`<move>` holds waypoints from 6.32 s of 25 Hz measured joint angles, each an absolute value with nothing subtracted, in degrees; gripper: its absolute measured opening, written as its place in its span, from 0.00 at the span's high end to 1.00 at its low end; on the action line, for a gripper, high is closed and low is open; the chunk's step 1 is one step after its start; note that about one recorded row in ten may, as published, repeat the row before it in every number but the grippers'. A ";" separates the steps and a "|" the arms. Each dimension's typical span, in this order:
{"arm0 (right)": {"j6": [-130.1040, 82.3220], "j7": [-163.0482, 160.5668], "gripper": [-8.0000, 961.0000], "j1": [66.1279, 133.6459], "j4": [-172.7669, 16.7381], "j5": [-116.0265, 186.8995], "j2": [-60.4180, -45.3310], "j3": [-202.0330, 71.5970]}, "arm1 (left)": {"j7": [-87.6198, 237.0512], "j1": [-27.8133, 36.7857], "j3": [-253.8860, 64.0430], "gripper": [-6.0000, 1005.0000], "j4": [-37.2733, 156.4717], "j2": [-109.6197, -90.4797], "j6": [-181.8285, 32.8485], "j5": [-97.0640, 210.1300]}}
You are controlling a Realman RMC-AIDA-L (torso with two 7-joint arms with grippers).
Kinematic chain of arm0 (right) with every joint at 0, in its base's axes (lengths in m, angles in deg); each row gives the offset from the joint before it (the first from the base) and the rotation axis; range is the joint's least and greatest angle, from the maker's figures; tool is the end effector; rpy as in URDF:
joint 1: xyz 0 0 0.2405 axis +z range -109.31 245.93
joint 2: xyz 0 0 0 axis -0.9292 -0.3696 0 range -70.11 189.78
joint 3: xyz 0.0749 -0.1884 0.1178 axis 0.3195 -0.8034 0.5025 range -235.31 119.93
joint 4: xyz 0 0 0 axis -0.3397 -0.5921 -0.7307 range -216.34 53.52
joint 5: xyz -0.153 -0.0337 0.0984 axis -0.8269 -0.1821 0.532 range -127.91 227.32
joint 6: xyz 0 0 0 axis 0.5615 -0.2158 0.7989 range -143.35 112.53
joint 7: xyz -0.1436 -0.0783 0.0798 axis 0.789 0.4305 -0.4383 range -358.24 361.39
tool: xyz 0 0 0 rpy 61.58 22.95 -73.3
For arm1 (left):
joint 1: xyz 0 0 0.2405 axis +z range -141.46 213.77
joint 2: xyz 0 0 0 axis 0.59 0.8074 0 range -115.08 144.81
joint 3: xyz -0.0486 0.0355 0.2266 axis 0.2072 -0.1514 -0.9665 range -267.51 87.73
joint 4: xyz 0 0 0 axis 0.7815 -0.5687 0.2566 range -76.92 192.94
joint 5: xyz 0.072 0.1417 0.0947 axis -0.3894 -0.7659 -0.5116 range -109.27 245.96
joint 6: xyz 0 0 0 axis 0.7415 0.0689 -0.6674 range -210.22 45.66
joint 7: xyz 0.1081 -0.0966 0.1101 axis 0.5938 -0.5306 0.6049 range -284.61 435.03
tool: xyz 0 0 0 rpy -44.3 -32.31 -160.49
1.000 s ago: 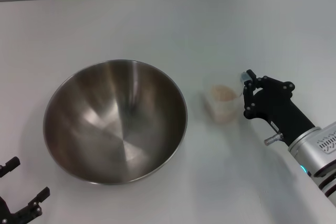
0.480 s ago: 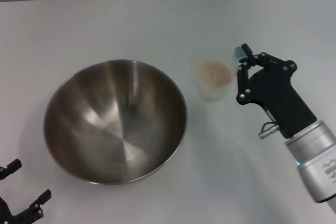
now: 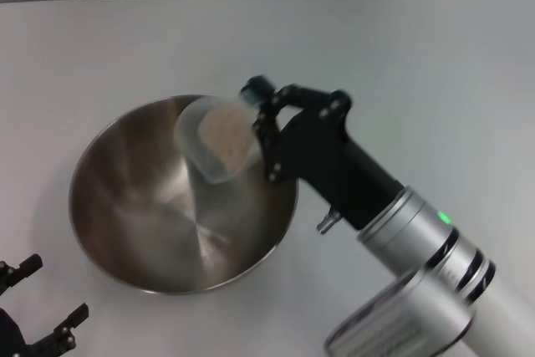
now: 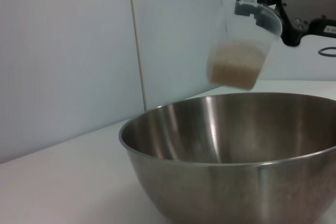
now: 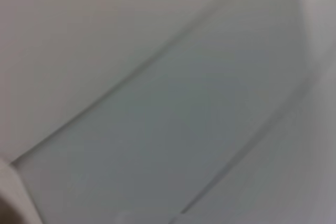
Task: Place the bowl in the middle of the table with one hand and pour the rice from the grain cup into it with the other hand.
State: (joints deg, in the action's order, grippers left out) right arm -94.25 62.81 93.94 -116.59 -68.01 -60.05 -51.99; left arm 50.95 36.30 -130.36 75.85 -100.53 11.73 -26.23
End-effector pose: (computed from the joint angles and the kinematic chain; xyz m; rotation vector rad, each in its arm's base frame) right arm 0.1302 0.2583 -0.0966 -1.7906 -0.6477 0.5574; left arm -0.3267 0.1622 -0.0116 -2.3124 -0.3265 -0.6278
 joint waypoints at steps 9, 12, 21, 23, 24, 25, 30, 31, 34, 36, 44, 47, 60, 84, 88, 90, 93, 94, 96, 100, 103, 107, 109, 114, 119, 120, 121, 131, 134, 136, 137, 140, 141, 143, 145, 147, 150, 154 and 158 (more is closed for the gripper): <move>-92.30 107.37 0.97 91.55 -119.20 -77.84 -60.05 -51.38 | 50.95 35.48 -130.41 0.14 75.85 -100.53 11.62 -26.23; -91.43 114.70 0.97 91.75 -119.31 -77.89 -60.04 -51.18 | 50.95 35.23 -130.41 0.14 75.85 -100.53 11.64 -26.23; -86.41 140.18 0.97 92.39 -120.97 -78.15 -60.04 -51.14 | 50.34 34.65 -130.41 0.14 75.85 -100.53 11.84 -26.61; -85.70 143.90 0.97 92.54 -121.29 -78.61 -60.04 -51.45 | 50.34 34.59 -130.41 0.14 75.85 -100.53 11.85 -26.66; -85.18 145.80 0.97 92.58 -121.36 -78.99 -60.04 -51.46 | 50.31 34.57 -130.41 0.14 75.85 -100.53 11.85 -26.67; -84.54 147.73 0.97 92.60 -121.39 -79.41 -60.04 -51.40 | 50.31 34.57 -130.41 0.14 75.85 -100.53 11.85 -26.67; -82.35 154.12 0.97 92.67 -121.98 -81.00 -60.04 -50.98 | 50.25 34.48 -130.40 0.14 75.85 -100.53 11.91 -26.73; -82.36 153.44 0.97 92.72 -122.48 -80.98 -60.04 -50.87 | 50.25 34.48 -130.40 0.14 75.85 -100.53 11.91 -26.76; -83.98 140.82 0.97 91.81 -125.87 -80.09 -60.04 -49.56 | 50.25 34.48 -130.40 0.14 75.85 -100.53 11.93 -26.76; -84.59 134.21 0.97 91.20 -126.85 -80.01 -60.04 -48.99 | 50.25 34.48 -130.40 0.14 75.85 -100.53 11.91 -26.76; -87.03 86.29 0.97 87.95 -133.72 -68.04 -60.03 -46.29 | 50.25 34.31 -130.40 0.14 75.85 -100.61 11.94 -26.75; -88.60 69.55 0.97 87.64 -134.19 -64.15 -59.67 -45.34 | 50.25 34.31 -130.40 0.14 75.85 -100.62 11.94 -26.75; -89.30 28.73 0.97 85.00 -119.81 -62.01 -60.04 -36.05 | 50.25 34.31 -130.41 0.14 75.84 -100.71 12.14 -26.75; -68.66 22.76 0.96 93.92 -110.39 -60.25 -60.04 -39.58 | 50.25 33.61 -130.41 0.14 75.85 -100.80 12.49 -26.75; -68.94 22.67 0.93 93.40 -111.19 -60.21 -60.04 -39.57 | 50.25 33.61 -130.41 0.14 75.84 -100.79 12.49 -26.75; -69.08 22.67 0.91 92.98 -111.96 -60.29 -59.99 -39.60 | 50.25 33.63 -130.41 0.14 75.85 -100.79 12.52 -26.75; -69.07 22.73 0.89 92.57 -112.47 -60.30 -59.89 -39.63 | 50.25 33.77 -130.41 0.14 75.85 -100.80 12.57 -26.75; -69.04 22.85 0.88 92.53 -112.47 -60.30 -59.88 -39.67 | 50.25 33.82 -130.40 0.14 75.84 -100.79 12.62 -26.75; -68.94 22.98 0.87 92.40 -112.38 -60.30 -59.87 -39.98 | 50.25 33.90 -130.41 0.14 75.85 -100.78 12.73 -26.75; -68.96 22.98 0.72 91.89 -112.19 -60.30 -59.85 -40.34 | 50.25 33.97 -130.40 0.14 75.85 -100.72 12.81 -26.75; -69.39 23.03 0.64 91.03 -112.51 -60.30 -59.71 -40.34 | 50.25 34.06 -130.41 0.14 75.85 -100.71 12.82 -26.75; -73.09 23.07 0.56 88.79 -112.60 -60.34 -59.65 -40.72 | 50.25 34.12 -130.40 0.14 75.85 -100.70 12.83 -26.75; -76.52 22.94 0.51 87.06 -112.70 -60.38 -59.58 -41.60 | 50.25 34.17 -130.41 0.14 75.85 -100.70 12.85 -26.75; -84.62 21.58 0.44 83.07 -111.04 -61.56 -59.24 -45.42 | 50.25 34.23 -130.40 0.14 75.85 -100.70 12.98 -26.75; -93.04 8.23 0.41 80.51 -104.68 -67.63 -57.62 -50.67 | 50.25 34.28 -130.41 0.14 75.85 -100.58 13.56 -26.75; -94.18 4.71 0.41 80.43 -103.11 -70.05 -56.97 -52.16 | 50.25 34.35 -130.40 0.14 75.85 -100.51 13.77 -26.75; -95.11 1.23 0.40 80.56 -101.23 -72.75 -56.33 -53.88 | 50.25 34.41 -130.40 0.14 75.85 -100.45 13.98 -26.75; -104.31 -17.48 0.18 82.95 -81.31 -85.92 -59.39 -59.12 | 49.62 34.46 -130.40 0.14 75.85 -100.26 15.01 -27.36; -105.11 -16.91 0.18 83.01 -81.31 -85.98 -59.27 -59.15 | 49.57 34.29 -130.36 0.14 75.85 -100.26 15.01 -27.93; -105.29 -16.01 0.18 82.99 -81.21 -85.98 -59.31 -59.16 | 49.56 34.12 -130.21 0.14 75.85 -100.29 15.01 -28.19; -105.29 -15.44 0.18 82.94 -81.26 -85.98 -59.36 -59.17 | 49.55 34.08 -130.15 0.14 75.85 -100.34 15.00 -28.27; -105.13 -14.68 0.18 82.85 -81.41 -85.97 -59.42 -59.19 | 49.55 33.97 -130.19 0.14 75.85 -100.47 14.79 -28.27; -105.10 -14.62 0.18 82.82 -81.43 -85.96 -59.44 -59.19 | 49.55 33.96 -130.21 0.14 75.85 -100.51 14.75 -28.27; -105.10 -14.57 0.18 82.78 -81.43 -85.94 -59.49 -59.19 | 49.55 33.92 -130.21 0.14 75.85 -100.56 14.64 -28.27; -104.94 -14.54 0.18 82.77 -81.41 -85.93 -59.54 -59.19 | 49.54 33.89 -130.19 0.14 75.85 -100.57 14.61 -28.27; -104.75 -14.54 0.18 82.82 -81.39 -85.93 -59.56 -59.18 | 49.55 33.95 -130.12 0.14 75.85 -100.58 14.61 -28.27; -104.68 -14.49 0.18 82.96 -81.40 -85.93 -59.63 -59.19 | 49.54 34.17 -130.00 0.14 75.86 -100.60 14.86 -28.26; -104.44 -12.81 0.18 83.06 -81.77 -85.93 -59.66 -59.06 | 49.55 34.40 -129.96 0.14 75.88 -100.62 14.94 -28.25; -104.15 -11.45 0.18 83.05 -82.52 -85.77 -59.68 -58.86 | 49.55 34.49 -129.88 0.14 75.86 -100.69 14.97 -28.25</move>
